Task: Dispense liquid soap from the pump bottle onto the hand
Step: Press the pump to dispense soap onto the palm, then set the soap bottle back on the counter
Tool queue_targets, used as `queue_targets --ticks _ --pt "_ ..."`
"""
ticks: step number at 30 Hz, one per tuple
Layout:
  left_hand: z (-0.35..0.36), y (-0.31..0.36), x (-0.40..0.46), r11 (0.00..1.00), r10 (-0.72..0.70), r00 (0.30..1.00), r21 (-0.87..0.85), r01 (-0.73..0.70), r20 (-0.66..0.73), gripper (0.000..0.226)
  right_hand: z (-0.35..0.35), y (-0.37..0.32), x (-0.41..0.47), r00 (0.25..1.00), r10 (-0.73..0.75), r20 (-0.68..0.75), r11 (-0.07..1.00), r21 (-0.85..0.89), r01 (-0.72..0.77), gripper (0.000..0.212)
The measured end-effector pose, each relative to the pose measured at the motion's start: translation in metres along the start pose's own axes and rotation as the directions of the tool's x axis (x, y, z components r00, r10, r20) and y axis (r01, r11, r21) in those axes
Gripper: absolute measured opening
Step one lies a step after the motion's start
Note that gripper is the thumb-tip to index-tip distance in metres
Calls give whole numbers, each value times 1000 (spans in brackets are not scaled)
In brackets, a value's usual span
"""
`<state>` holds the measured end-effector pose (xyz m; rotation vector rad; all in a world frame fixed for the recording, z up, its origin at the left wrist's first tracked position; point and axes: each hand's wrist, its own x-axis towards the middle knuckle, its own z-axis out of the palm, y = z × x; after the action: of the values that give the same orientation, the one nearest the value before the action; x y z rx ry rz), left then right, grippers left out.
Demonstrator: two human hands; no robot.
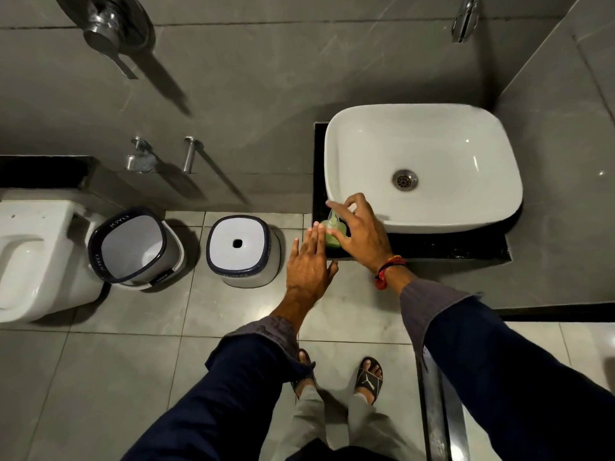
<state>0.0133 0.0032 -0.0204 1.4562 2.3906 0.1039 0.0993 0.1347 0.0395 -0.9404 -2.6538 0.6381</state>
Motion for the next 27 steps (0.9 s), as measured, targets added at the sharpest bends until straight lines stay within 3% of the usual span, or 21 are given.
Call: queue_targets --ticks 5,10,16,22,24,27 --pt "-4 5 2 999 -13 1000 -32 13 -7 87 -13 1 15 996 -59 63 983 -169 68 38" --pt "-6 10 3 997 -39 999 -62 39 -5 88 -15 -5 21 990 -58 127 955 -283 92 49" --pt "0 16 2 996 -59 998 -73 57 -29 89 -15 -9 27 991 52 122 922 -388 -1 56" --pt "1 21 2 994 -91 996 -67 90 -14 91 -8 -13 16 991 126 43 947 -302 -108 67" --pt "1 22 2 994 -89 996 -70 87 -23 94 -11 -10 15 991 133 28 964 -238 -123 62" --pt "-1 23 1 993 -94 995 -80 91 -40 97 -13 -7 18 981 135 142 985 -129 -117 46"
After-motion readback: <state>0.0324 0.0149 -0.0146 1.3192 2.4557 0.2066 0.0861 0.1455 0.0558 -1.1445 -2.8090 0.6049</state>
